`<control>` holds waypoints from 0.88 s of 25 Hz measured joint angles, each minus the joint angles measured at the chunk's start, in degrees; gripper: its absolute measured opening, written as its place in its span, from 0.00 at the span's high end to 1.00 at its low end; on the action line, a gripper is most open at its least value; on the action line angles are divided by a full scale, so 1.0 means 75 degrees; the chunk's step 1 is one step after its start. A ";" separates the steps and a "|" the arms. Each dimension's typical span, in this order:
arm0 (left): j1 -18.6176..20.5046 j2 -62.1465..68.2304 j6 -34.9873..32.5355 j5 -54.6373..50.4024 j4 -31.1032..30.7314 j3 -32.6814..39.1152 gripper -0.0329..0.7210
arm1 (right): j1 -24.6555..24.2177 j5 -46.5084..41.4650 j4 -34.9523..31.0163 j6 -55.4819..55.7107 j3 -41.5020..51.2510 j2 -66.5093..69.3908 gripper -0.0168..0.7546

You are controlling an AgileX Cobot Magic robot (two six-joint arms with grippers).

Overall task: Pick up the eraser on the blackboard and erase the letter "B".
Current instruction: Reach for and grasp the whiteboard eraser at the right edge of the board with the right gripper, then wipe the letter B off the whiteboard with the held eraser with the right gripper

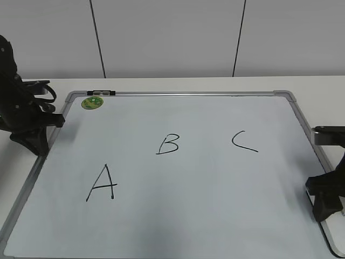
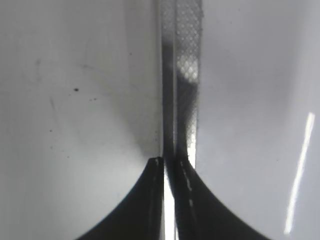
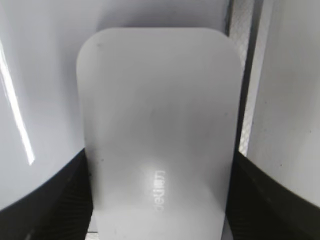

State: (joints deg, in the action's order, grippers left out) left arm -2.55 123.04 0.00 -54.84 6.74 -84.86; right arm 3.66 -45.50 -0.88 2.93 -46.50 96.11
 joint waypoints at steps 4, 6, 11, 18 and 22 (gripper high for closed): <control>0.0000 0.0000 0.0000 -0.0012 0.0014 0.0000 0.92 | 0.0000 -0.0556 -0.0166 0.0029 -0.0380 0.0062 0.31; 0.0000 0.0000 0.0000 -0.0012 0.0013 0.0000 0.92 | 0.0033 -0.0983 -0.0238 0.0029 -0.0817 0.0062 0.31; 0.0000 0.0000 0.0000 -0.0012 0.0013 0.0000 0.92 | 0.0467 -0.1787 -0.0255 0.0041 -0.2284 0.0182 0.31; 0.0000 0.0000 0.0000 -0.0012 0.0013 0.0000 0.92 | 0.1467 -0.3032 -0.0255 0.0041 -0.4596 0.1486 0.31; 0.0000 0.0000 0.0000 -0.0012 0.0013 0.0000 0.92 | 0.1789 -0.3138 -0.0255 0.0041 -0.5979 0.2431 0.31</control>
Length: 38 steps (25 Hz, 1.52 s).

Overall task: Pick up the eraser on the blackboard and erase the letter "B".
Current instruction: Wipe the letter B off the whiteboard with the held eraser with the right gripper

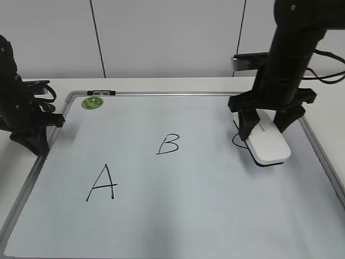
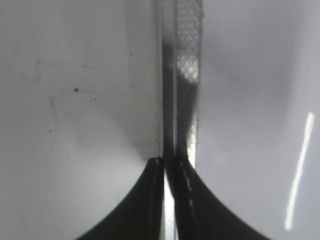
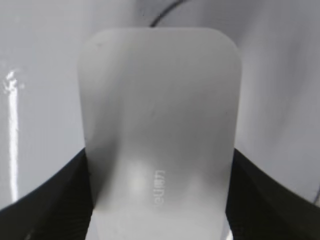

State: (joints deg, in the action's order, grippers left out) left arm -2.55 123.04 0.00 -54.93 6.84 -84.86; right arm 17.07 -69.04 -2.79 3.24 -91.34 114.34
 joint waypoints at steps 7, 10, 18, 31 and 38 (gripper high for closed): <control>0.0000 0.0000 0.0000 0.0000 0.0016 0.0000 0.92 | 0.0563 -0.0065 0.0000 0.0000 -0.1651 0.1318 0.31; 0.0000 0.0000 0.0000 0.0000 0.0032 -0.0015 0.92 | 0.0773 -0.0069 -0.0031 0.0000 -0.2115 0.1724 0.31; 0.0000 0.0000 0.0000 -0.0017 0.0032 -0.0015 0.92 | 0.0864 -0.0098 -0.0106 0.0000 -0.3085 0.2570 0.31; 0.0012 0.0000 0.0000 -0.0017 0.0035 -0.0015 0.92 | 0.0864 -0.0115 -0.0609 -0.0060 -0.3944 0.3291 0.31; 0.0012 0.0000 0.0000 -0.0017 0.0035 -0.0015 0.92 | 0.1029 -0.0176 -0.0633 -0.0120 -0.4007 0.3346 0.31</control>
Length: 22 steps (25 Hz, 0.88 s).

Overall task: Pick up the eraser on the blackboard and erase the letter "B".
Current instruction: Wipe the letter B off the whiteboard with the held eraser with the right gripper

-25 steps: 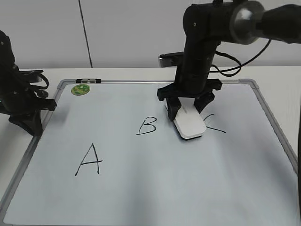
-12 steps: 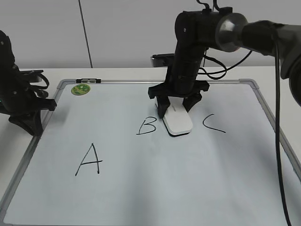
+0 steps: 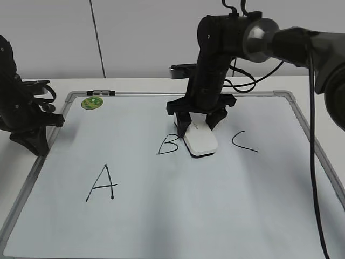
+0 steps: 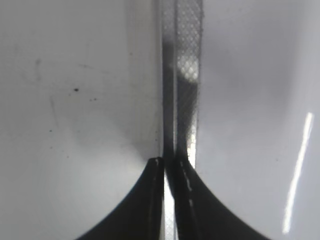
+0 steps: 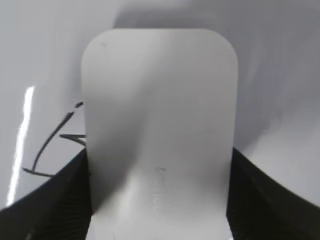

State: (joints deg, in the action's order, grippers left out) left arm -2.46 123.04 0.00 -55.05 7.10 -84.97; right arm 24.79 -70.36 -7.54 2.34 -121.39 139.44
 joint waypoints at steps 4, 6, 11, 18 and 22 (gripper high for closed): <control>0.0000 0.0000 0.0000 0.0000 0.0013 0.0000 0.92 | 0.0368 0.0000 -0.0066 -0.0021 0.0000 0.0000 0.31; 0.0000 0.0000 0.0000 0.0000 0.0013 0.0000 0.92 | 0.0564 0.0000 -0.0149 -0.0033 0.0000 0.0004 0.31; 0.0000 0.0000 0.0000 0.0000 0.0013 0.0000 0.92 | 0.0929 0.0000 -0.0409 -0.0033 -0.0011 0.0016 0.31; 0.0000 0.0000 0.0000 0.0000 0.0013 0.0000 0.92 | 0.1359 0.0014 -0.0812 -0.0051 -0.0011 0.0050 0.31; 0.0000 0.0000 0.0000 0.0000 0.0013 0.0000 0.92 | 0.1379 0.0014 -0.1111 -0.0051 -0.0011 0.0049 0.31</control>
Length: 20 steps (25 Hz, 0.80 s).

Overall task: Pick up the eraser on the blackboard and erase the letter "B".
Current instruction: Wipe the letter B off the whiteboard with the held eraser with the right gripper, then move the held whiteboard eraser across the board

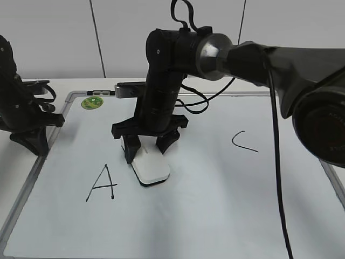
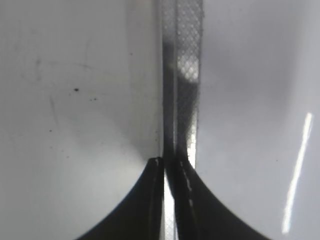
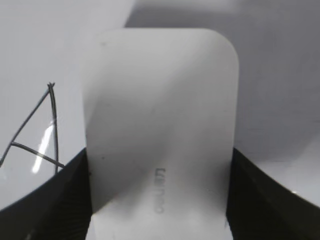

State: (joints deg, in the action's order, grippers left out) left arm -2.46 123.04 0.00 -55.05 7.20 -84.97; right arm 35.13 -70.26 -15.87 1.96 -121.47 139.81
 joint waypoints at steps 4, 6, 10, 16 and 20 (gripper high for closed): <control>0.0000 0.0000 0.0000 0.0000 0.0000 0.0000 0.92 | 0.0050 0.0000 -0.0117 -0.0031 0.0000 -0.0095 0.31; 0.0000 0.0000 0.0000 0.0000 0.0016 0.0000 0.92 | 0.0063 0.0000 0.0089 -0.0031 0.0000 -0.0344 0.31; 0.0000 0.0000 0.0000 0.0000 0.0016 0.0000 0.92 | -0.0020 0.0000 0.1034 0.0210 -0.0018 -0.1149 0.31; 0.0000 0.0000 0.0000 0.0013 0.0016 0.0000 0.92 | -0.0739 -0.0041 0.1893 0.0527 0.0054 -0.2030 0.31; 0.0000 0.0000 0.0000 0.0013 0.0016 0.0000 0.92 | -0.1565 -0.0046 0.2006 0.0538 0.0706 -0.2551 0.31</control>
State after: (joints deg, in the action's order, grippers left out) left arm -2.46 123.04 0.00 -54.95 7.32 -84.97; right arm 23.40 -70.60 -0.82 6.00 -116.18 120.67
